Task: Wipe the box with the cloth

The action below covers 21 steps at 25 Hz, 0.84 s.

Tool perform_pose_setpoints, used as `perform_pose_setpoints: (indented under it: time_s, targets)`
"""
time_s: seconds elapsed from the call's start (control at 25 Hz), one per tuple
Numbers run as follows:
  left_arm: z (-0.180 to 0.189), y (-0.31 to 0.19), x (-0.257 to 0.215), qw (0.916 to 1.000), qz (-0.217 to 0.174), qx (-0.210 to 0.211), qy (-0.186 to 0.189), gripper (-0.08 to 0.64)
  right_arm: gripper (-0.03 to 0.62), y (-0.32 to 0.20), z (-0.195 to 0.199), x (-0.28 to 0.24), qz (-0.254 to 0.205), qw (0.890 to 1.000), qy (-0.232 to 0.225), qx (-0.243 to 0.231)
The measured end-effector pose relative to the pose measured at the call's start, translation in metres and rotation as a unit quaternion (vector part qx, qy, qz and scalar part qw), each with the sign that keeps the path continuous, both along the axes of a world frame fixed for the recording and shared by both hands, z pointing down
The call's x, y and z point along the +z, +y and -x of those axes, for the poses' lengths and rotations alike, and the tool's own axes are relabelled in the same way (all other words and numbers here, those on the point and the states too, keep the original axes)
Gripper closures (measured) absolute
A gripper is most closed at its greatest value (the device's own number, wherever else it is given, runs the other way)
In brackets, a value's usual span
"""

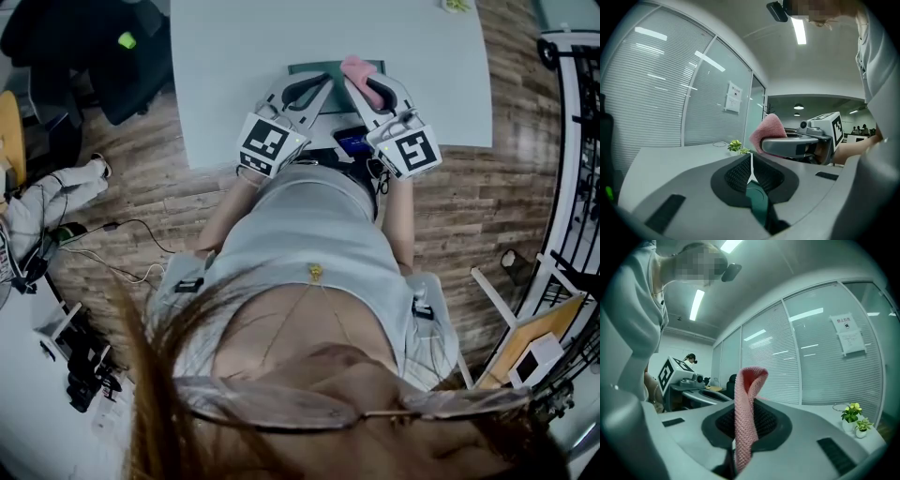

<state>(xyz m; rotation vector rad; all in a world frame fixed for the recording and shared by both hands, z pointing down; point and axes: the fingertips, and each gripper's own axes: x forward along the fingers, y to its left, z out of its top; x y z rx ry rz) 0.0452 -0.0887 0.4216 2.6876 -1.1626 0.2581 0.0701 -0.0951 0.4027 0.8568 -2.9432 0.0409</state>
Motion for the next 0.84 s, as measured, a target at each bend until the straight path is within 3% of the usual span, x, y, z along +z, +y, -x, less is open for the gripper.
perform_pose_setpoints:
  time_s: [0.24,0.84]
  targets:
    - [-0.001,0.002,-0.004,1.0,-0.007,-0.004,-0.003,0.521,0.553,0.002,-0.001,-0.008,0.013,1.0,-0.022,-0.001]
    - [-0.012,0.012,-0.012,0.9998,-0.012,-0.017,-0.003,0.52,0.554,0.013,-0.011,-0.01,-0.001,1.0,-0.015,-0.007]
